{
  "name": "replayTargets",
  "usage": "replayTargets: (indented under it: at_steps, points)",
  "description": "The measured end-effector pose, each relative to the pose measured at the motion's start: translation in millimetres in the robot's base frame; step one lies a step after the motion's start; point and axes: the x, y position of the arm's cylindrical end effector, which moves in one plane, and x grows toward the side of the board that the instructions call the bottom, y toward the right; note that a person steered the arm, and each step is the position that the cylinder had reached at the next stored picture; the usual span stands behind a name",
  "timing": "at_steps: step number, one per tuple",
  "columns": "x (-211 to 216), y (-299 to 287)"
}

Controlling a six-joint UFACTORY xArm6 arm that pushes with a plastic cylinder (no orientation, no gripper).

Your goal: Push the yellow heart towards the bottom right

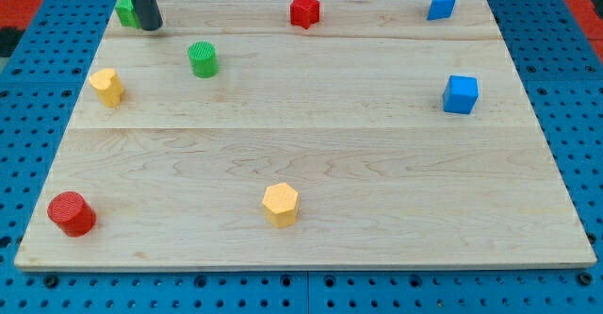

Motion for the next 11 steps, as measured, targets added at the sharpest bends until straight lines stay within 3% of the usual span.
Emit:
replayTargets:
  at_steps: [2, 4, 7, 11]
  points:
    - [17.0, 11.6]
    - [21.3, -37.2]
    - [92.3, -65.1]
    - [141.2, -53.6]
